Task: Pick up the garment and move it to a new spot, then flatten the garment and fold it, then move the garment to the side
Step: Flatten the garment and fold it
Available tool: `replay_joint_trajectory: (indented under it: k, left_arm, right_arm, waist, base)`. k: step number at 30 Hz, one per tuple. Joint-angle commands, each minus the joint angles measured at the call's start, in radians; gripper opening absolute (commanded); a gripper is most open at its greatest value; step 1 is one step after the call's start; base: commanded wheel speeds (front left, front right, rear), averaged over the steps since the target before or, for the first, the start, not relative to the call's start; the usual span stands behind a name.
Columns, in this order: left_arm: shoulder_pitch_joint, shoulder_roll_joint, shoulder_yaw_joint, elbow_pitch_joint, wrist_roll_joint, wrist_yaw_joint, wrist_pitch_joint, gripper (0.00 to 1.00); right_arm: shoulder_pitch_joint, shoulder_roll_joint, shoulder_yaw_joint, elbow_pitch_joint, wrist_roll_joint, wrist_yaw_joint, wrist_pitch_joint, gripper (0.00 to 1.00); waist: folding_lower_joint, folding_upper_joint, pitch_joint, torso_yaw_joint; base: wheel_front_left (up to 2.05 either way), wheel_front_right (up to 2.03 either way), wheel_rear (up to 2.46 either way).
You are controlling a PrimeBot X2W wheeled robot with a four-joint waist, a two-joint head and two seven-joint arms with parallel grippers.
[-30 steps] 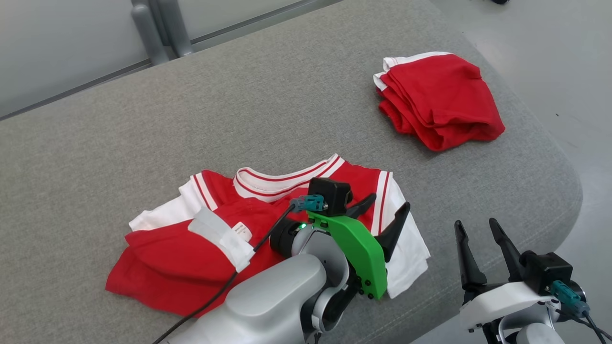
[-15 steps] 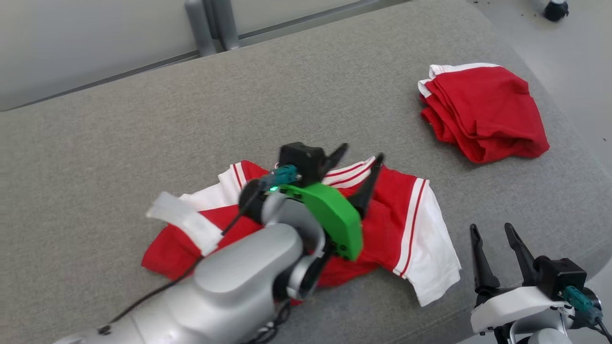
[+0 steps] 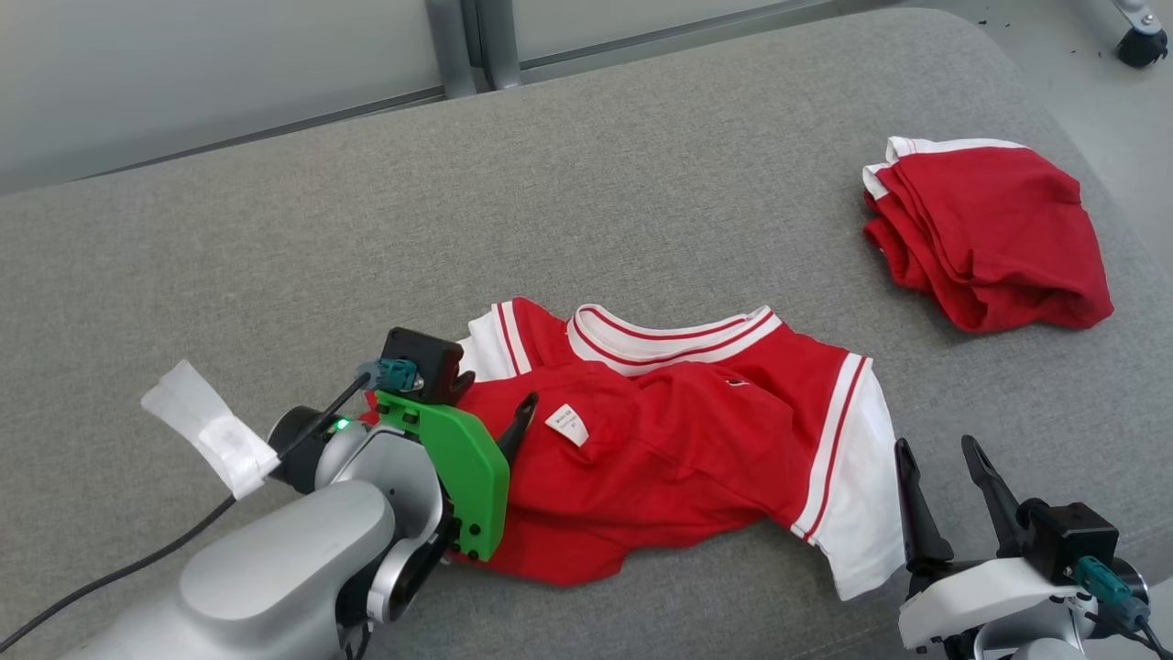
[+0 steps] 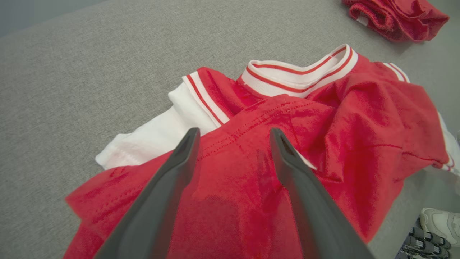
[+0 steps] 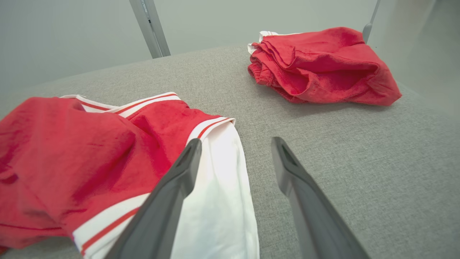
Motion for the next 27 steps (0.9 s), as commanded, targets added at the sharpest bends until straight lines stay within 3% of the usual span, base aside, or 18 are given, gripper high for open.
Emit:
replay_joint_trajectory:
  k: [1,6,16,19,20,24,27]
  left_arm:
    - [0.005,0.017,-0.003,-0.001,0.015,-0.006,0.019,1.0]
    - [-0.009,0.02,-0.009,0.056,0.078,-0.039,0.105,1.0]
    - [-0.027,-0.027,-0.012,0.158,0.177,-0.121,0.181,1.0]
    - [-0.008,-0.033,-0.012,0.172,0.18,-0.135,0.192,0.05]
    - [-0.005,-0.033,-0.012,0.177,0.18,-0.138,0.189,0.0]
    - [0.012,-0.037,-0.011,0.184,0.174,-0.145,0.178,0.0]
    - [0.019,-0.033,0.017,0.159,0.159,-0.125,0.146,0.0]
  right_arm:
    - [-0.003,-0.002,0.005,0.002,-0.002,-0.001,-0.003,1.0]
    - [-0.02,-0.002,0.013,0.004,-0.005,-0.001,-0.003,1.0]
    - [-0.016,-0.002,0.017,0.012,-0.004,-0.001,-0.003,1.0]
    - [-0.013,-0.002,0.018,0.013,0.001,-0.001,-0.003,1.0]
    - [-0.01,-0.002,0.017,0.014,0.001,-0.001,-0.003,1.0]
    - [0.002,-0.002,0.012,0.017,-0.001,-0.001,-0.003,1.0]
    - [0.012,-0.002,0.002,0.017,-0.005,-0.001,-0.003,1.0]
  waist:
    - [0.0,0.0112,0.006,0.006]
    - [0.0,0.0112,0.015,0.004]
    - [0.0,0.0112,0.018,-0.028]
    - [0.0,0.0112,0.016,-0.036]
    - [0.0,0.0112,0.015,-0.038]
    - [0.0,0.0112,0.005,-0.039]
    - [0.0,0.0112,-0.006,-0.032]
  base:
    - [0.0,0.0,0.0]
    - [0.0,0.0,0.0]
    - [0.0,0.0,0.0]
    - [0.0,0.0,0.0]
    - [0.0,0.0,0.0]
    - [0.0,0.0,0.0]
    - [0.0,0.0,0.0]
